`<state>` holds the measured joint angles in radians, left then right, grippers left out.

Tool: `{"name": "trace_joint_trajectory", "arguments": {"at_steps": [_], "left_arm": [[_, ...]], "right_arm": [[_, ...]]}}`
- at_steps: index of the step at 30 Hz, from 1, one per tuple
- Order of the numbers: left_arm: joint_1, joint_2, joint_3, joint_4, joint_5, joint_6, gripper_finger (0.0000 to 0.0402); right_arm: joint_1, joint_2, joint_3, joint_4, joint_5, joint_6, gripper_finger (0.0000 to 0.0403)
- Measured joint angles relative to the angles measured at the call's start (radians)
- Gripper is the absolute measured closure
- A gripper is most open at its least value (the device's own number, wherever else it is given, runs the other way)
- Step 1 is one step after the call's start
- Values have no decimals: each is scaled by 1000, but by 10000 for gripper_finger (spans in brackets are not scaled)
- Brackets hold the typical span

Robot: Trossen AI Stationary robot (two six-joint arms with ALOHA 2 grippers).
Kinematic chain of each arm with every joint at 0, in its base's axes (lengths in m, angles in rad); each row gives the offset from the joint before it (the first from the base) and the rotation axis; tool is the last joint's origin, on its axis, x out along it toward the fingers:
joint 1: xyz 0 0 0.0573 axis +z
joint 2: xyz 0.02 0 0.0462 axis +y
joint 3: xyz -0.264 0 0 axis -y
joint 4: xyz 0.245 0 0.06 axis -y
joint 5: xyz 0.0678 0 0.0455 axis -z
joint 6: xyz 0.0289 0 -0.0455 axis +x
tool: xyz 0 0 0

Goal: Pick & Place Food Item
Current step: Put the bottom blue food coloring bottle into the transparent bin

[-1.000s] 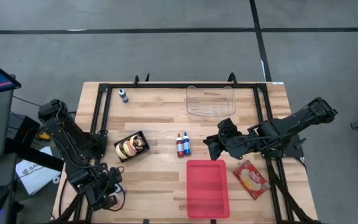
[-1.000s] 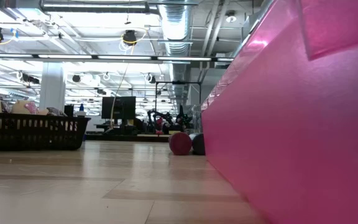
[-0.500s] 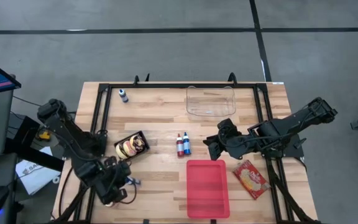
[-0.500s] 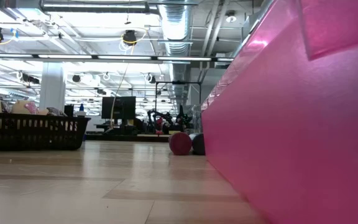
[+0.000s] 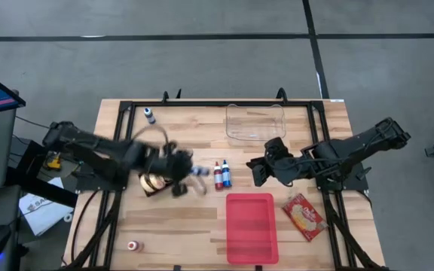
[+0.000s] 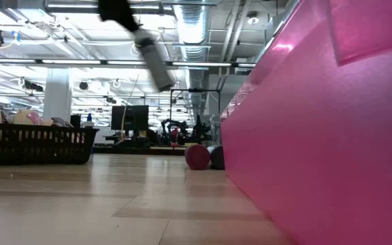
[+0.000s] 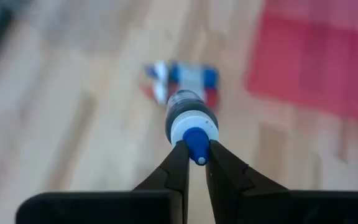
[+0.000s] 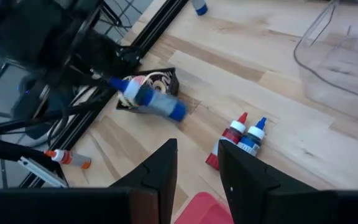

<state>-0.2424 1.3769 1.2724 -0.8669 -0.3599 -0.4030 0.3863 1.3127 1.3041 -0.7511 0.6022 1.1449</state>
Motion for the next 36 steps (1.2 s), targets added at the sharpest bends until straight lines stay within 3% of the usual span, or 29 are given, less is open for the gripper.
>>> {"name": "trace_joint_trajectory", "arguments": {"at_steps": [6, 12, 21, 29, 36], "left_arm": [[324, 7, 43, 179, 153, 351, 376], [546, 120, 155, 189, 294, 554, 376], [639, 434, 471, 188, 397, 767, 376], [679, 647, 736, 24, 416, 909, 376], [698, 716, 793, -77, 426, 949, 376]], "right_arm": [[-33, -36, 0, -74, 11, 2, 293], [-72, -114, 0, -170, 55, 23, 293], [-161, -223, 0, -290, 64, 34, 293], [-214, -266, 0, -353, 60, 34, 293], [-220, -266, 0, -357, 53, 34, 293]]}}
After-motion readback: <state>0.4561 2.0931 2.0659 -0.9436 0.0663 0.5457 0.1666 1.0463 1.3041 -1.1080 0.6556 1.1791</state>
